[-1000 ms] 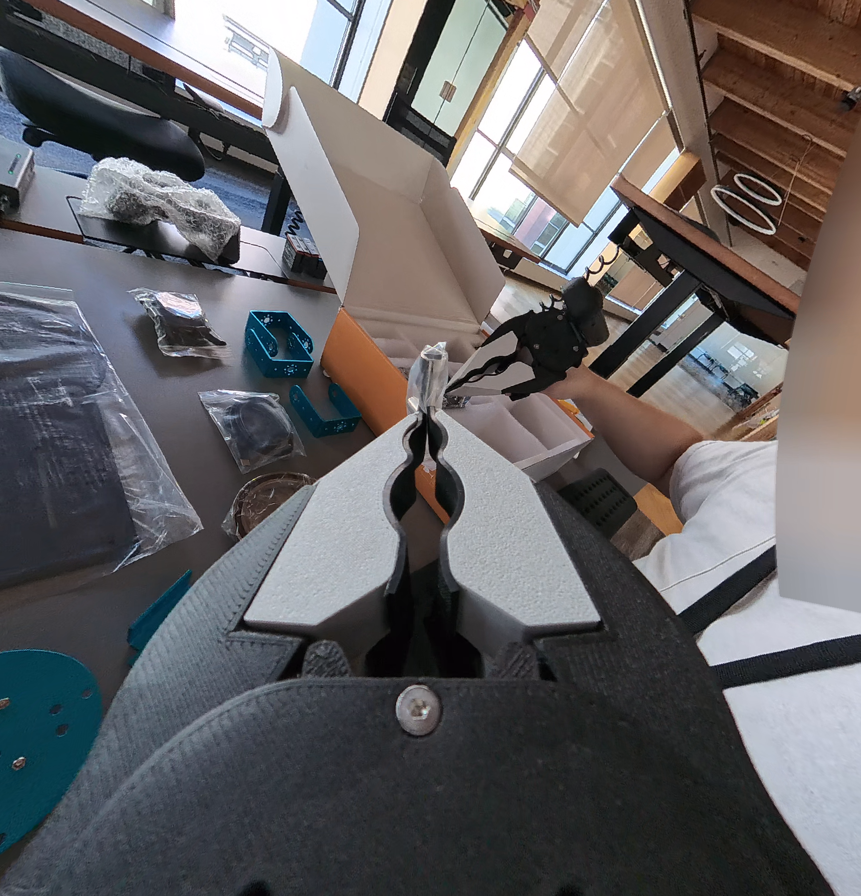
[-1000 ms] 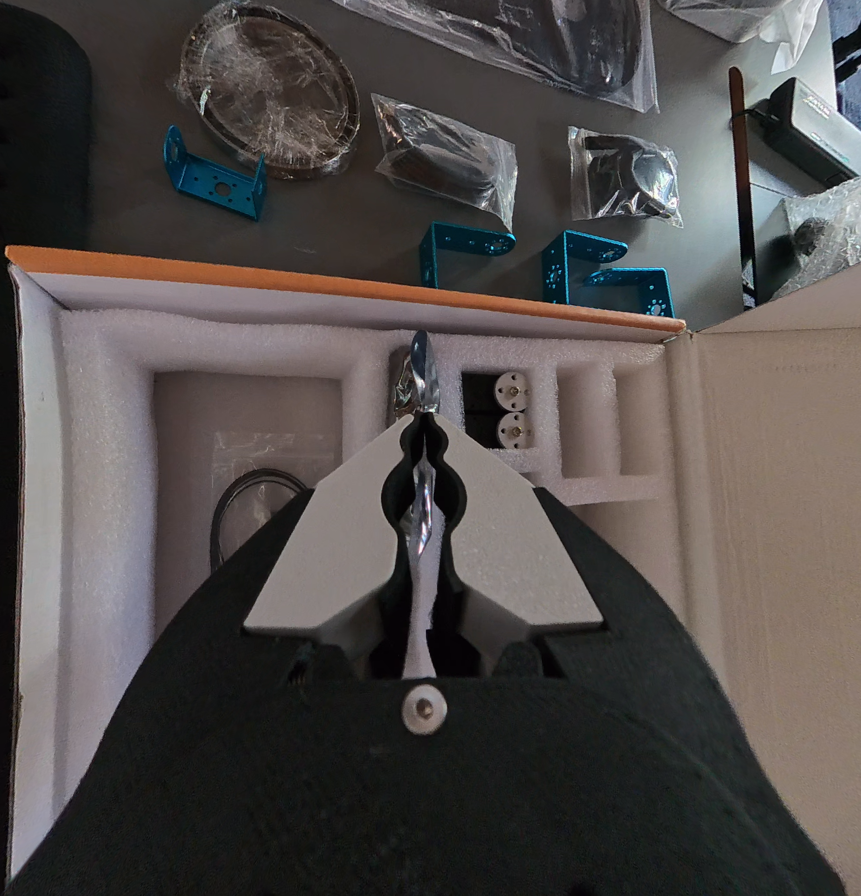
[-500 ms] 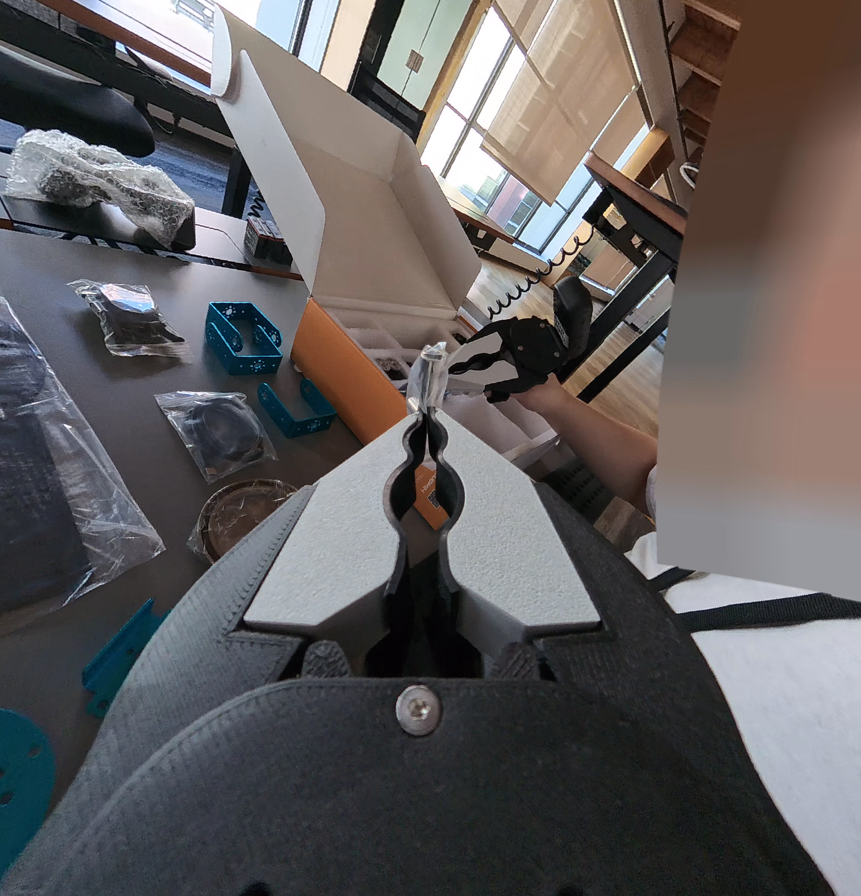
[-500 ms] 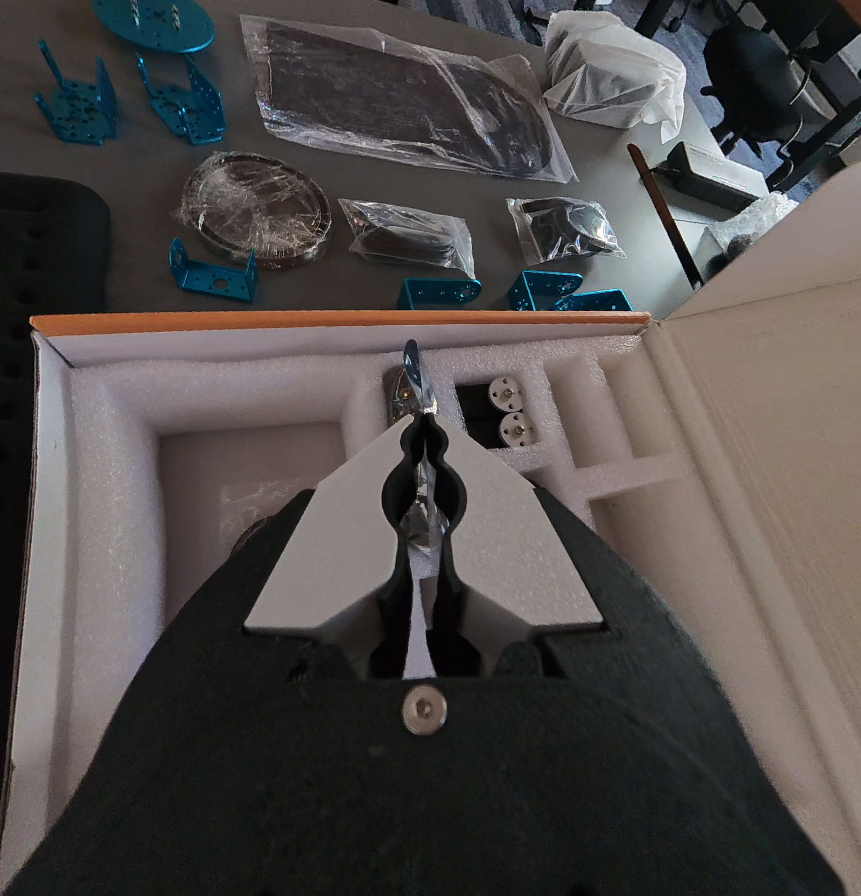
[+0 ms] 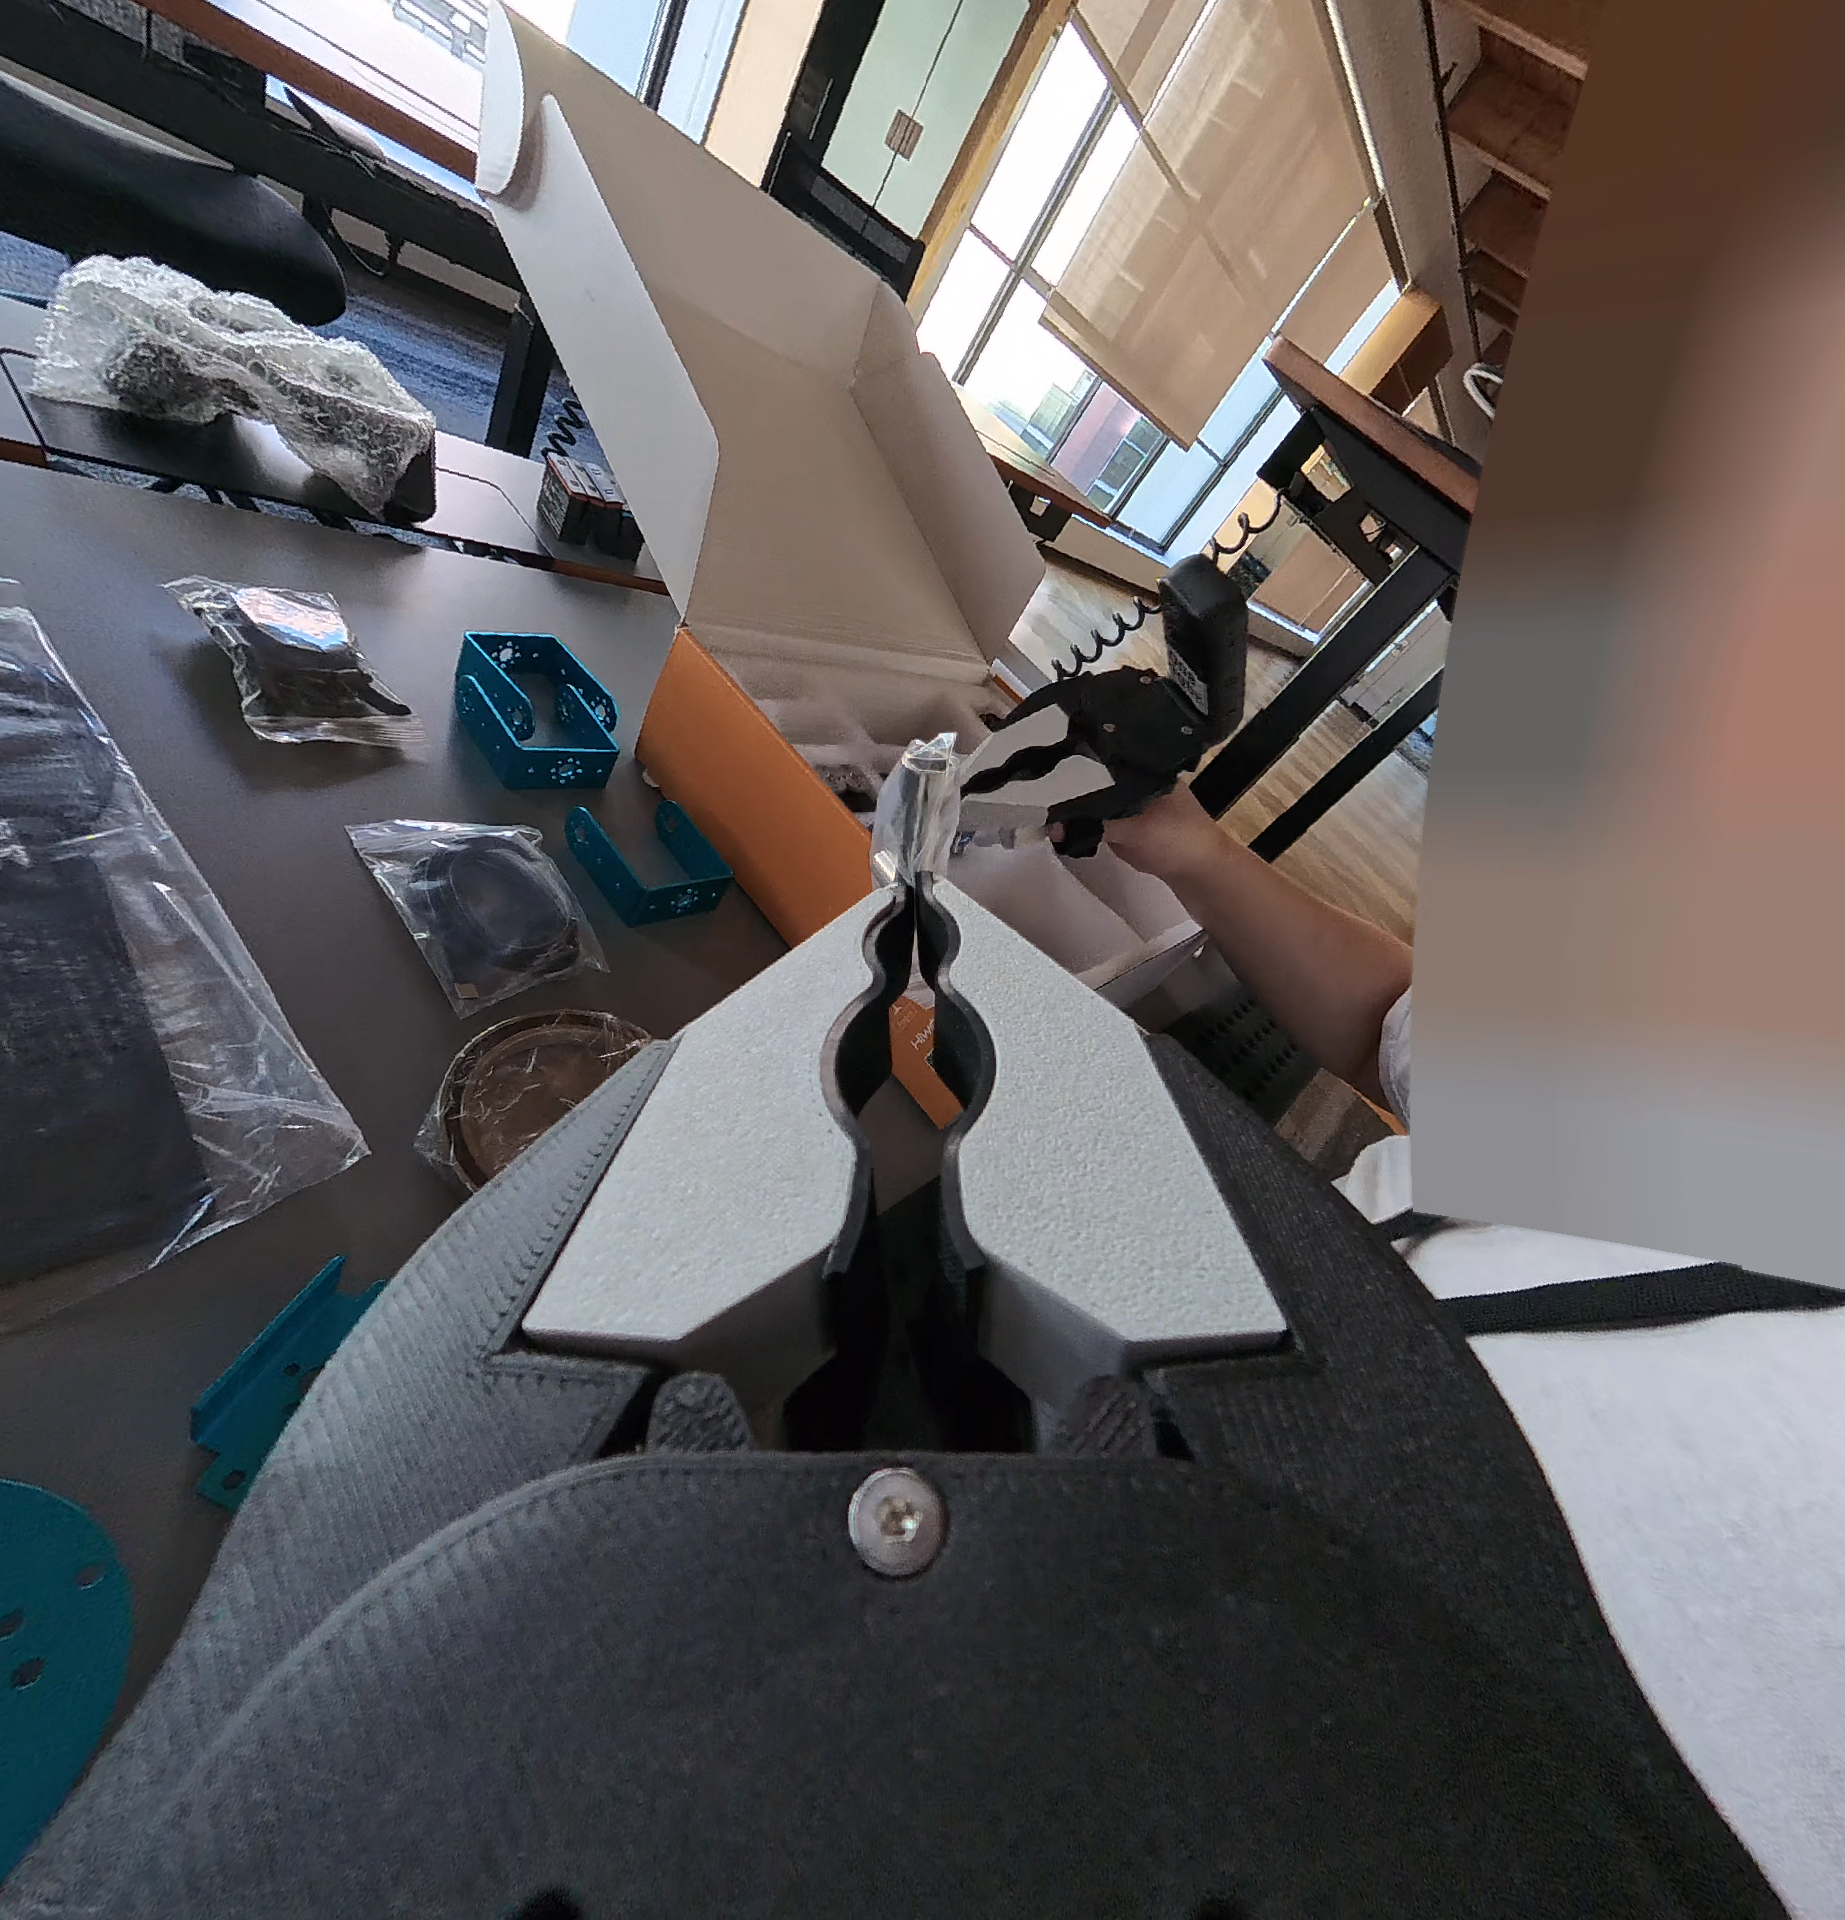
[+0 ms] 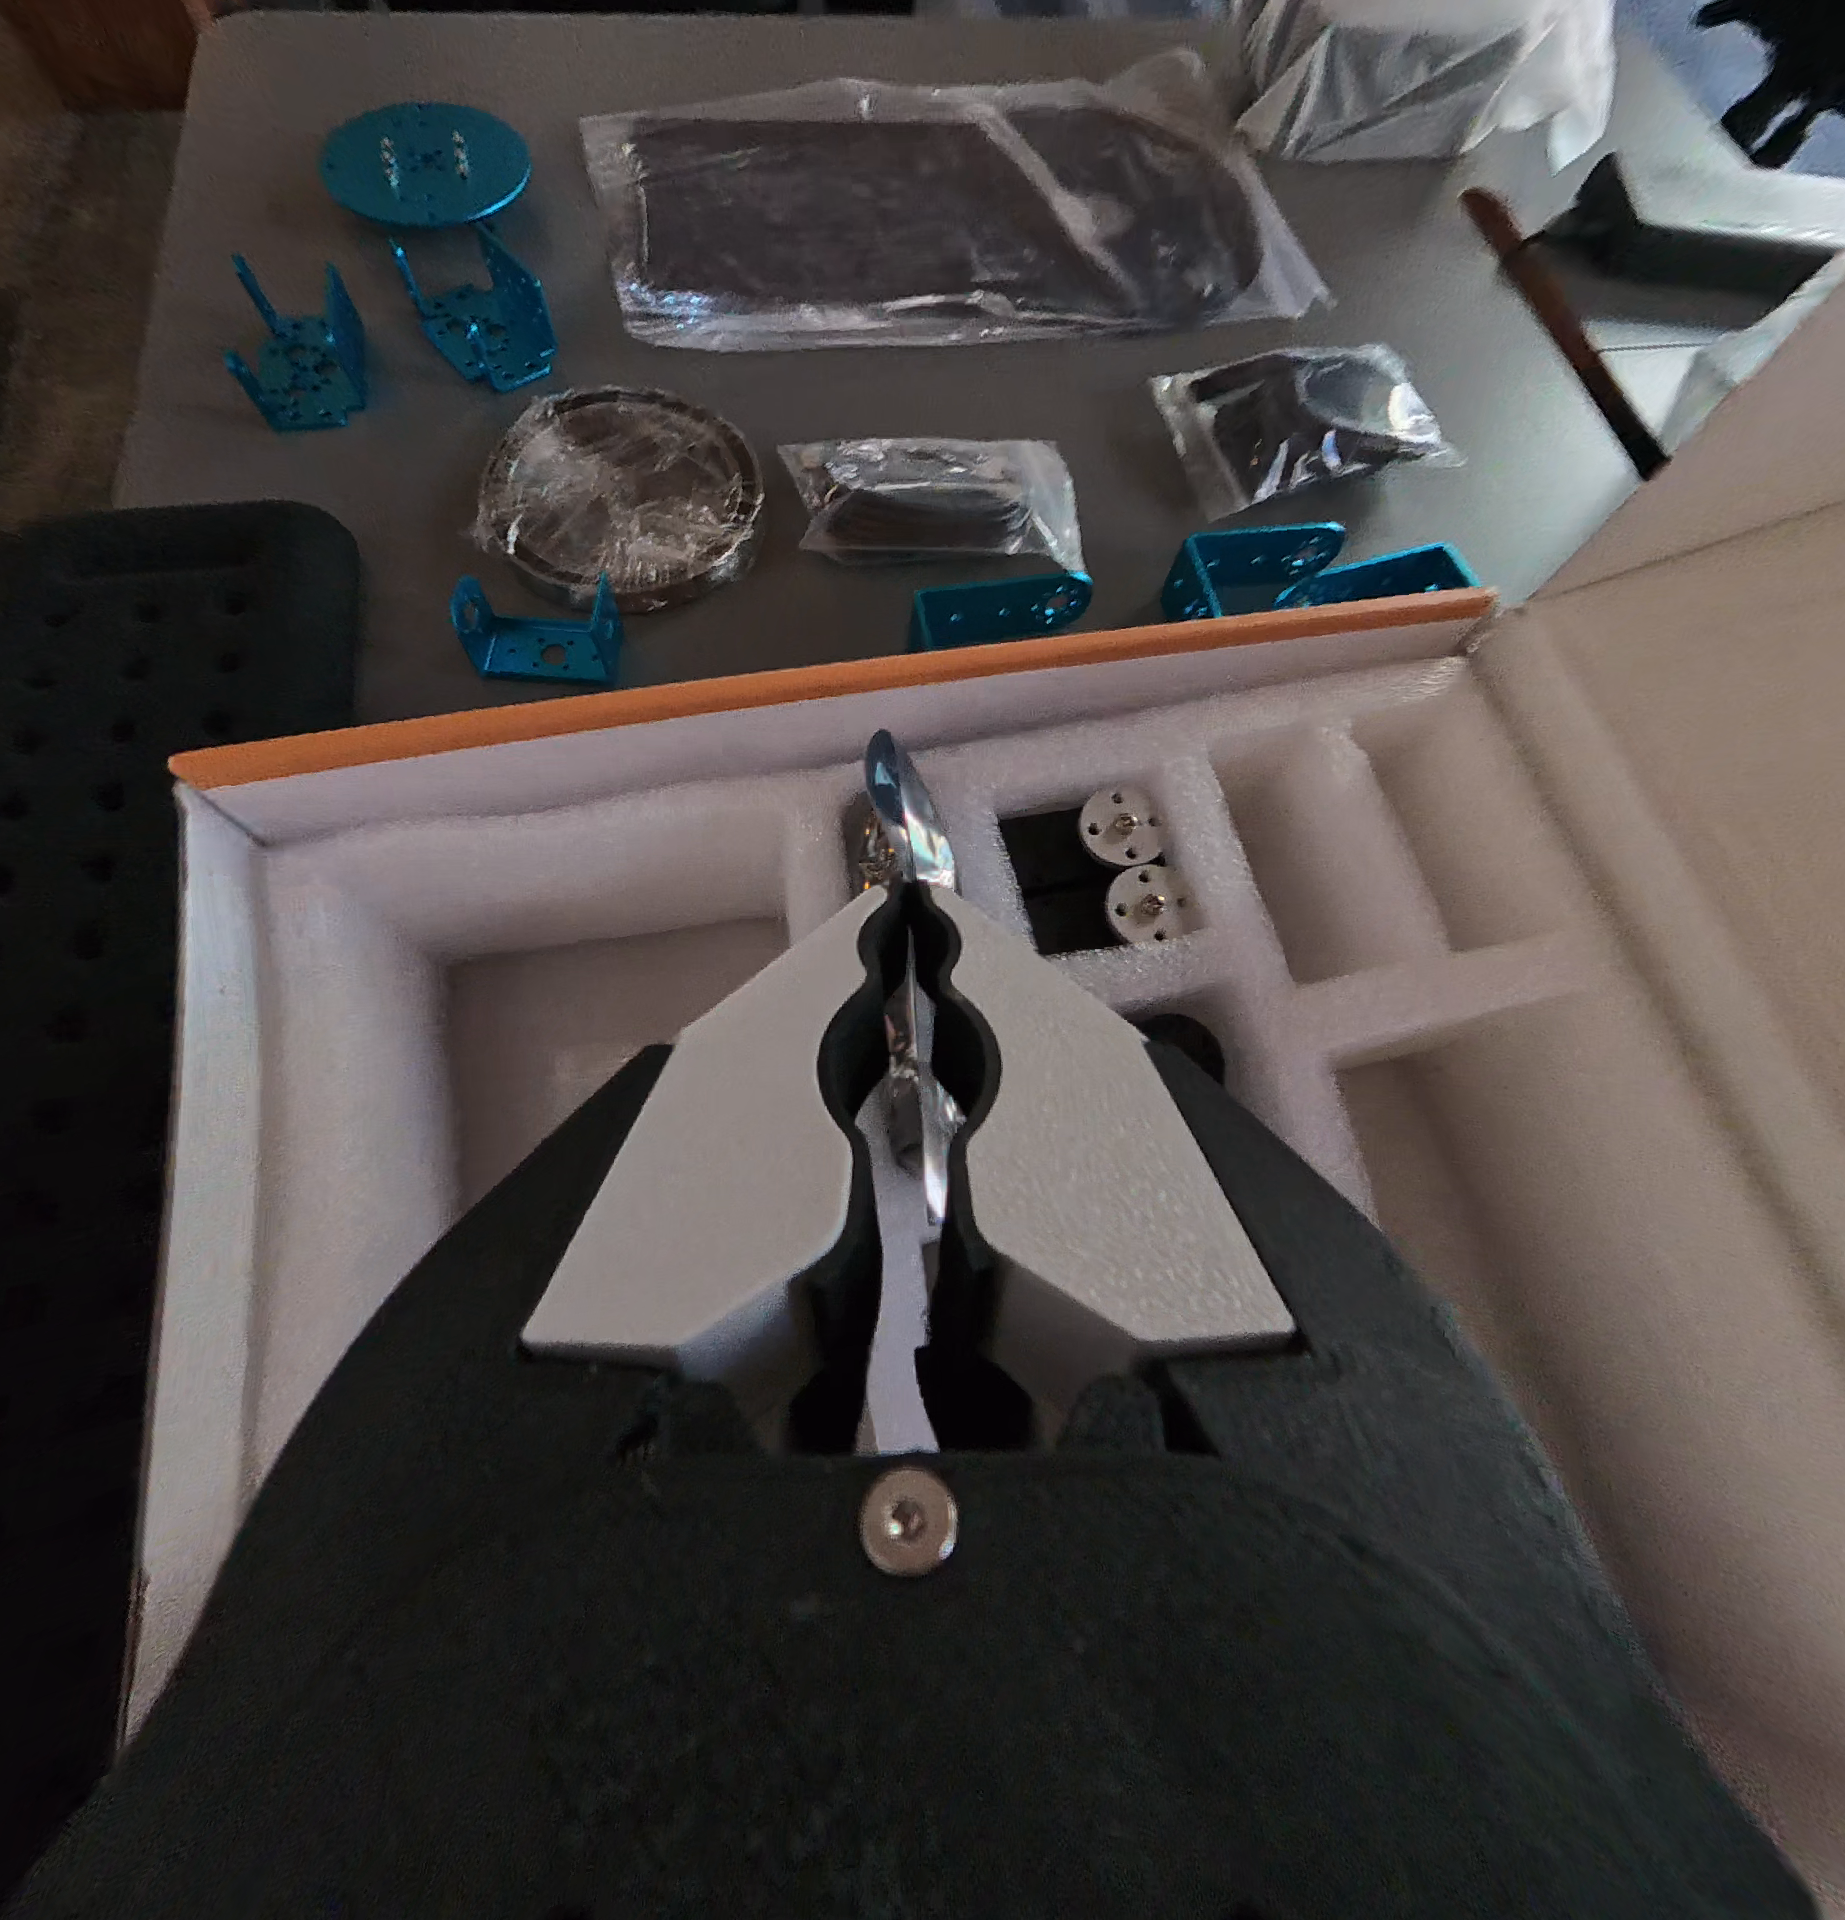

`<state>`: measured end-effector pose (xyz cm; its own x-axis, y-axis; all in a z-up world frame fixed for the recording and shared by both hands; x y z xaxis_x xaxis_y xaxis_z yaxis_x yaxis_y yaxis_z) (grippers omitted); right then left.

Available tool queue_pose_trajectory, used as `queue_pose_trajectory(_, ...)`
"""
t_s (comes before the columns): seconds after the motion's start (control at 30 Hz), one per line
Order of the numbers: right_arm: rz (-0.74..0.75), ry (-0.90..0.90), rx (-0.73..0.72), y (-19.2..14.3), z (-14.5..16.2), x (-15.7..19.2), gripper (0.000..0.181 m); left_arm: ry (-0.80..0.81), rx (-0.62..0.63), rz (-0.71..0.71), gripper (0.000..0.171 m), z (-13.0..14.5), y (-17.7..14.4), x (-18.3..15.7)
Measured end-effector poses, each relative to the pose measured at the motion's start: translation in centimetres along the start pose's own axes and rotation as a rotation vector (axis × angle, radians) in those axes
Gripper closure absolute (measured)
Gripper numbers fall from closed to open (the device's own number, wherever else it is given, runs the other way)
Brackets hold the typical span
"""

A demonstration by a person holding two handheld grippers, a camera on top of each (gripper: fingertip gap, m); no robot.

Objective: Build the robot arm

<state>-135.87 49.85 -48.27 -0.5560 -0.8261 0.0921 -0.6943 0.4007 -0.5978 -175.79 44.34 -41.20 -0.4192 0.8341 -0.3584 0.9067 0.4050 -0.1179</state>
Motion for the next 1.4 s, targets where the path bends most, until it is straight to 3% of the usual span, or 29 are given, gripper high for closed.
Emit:
queue_pose_trajectory(0.1,0.008,-0.087,-0.012,-0.7,-0.6,0.1,0.177,0.007,0.006,-0.003,0.171,0.0,-0.1,-0.2)
queue_pose_trajectory(0.17,0.022,-0.149,-0.059,-1.8,-1.2,0.2,0.158,0.005,0.008,-0.007,0.171,0.1,-0.2,-0.2)
queue_pose_trajectory(0.27,0.019,-0.183,0.075,-2.2,-0.5,-0.2,0.14,-0.002,0.003,-0.008,0.171,0.1,-0.4,-0.1)
queue_pose_trajectory(0.43,0.027,-0.165,0.171,-1.7,0.9,-0.9,0.164,0.0,0.005,0.002,0.171,0.2,-0.1,-0.2)
queue_pose_trajectory(0.57,-0.006,-0.09,0.15,-1.6,1.1,-1.3,0.177,-0.003,0.01,0.01,0.171,0.2,0.2,-0.3)
queue_pose_trajectory(0.83,-0.11,0.191,0.018,-1.7,2.1,-2.5,0.18,0.005,0.023,0.02,0.171,0.1,0.6,-0.6)
queue_pose_trajectory(0.93,-0.142,0.256,-0.002,-1.8,2.2,-2.9,0.181,0.011,0.059,0.08,0.171,0.4,2.8,-1.3)
queue_pose_trajectory(1.23,-0.099,0.163,0.011,-1.6,2.2,-2.3,0.181,0.058,0.273,0.245,0.171,1.6,14.3,-3.1)
queue_pose_trajectory(1.33,-0.073,0.125,0.008,-1.7,2.2,-2.0,0.18,-0.03,0.302,0.254,0.171,1.9,16.3,-2.4)
queue_pose_trajectory(1.4,-0.074,0.129,0.005,-1.7,2.2,-2.0,0.18,-0.05,0.335,0.184,0.171,2.2,16.3,-1.2)
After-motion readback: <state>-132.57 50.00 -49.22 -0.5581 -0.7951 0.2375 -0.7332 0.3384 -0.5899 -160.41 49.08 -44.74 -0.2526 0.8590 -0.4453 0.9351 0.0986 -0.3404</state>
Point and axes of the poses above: each gripper's, where its closed fingertips meet, y out along the fingers, z out of its underside, x = y × z across the jaws, the point moved 10 cm from there along -y, back along the fingers, and after that the axes turned 11 degrees about y, right-handed, at the moved point
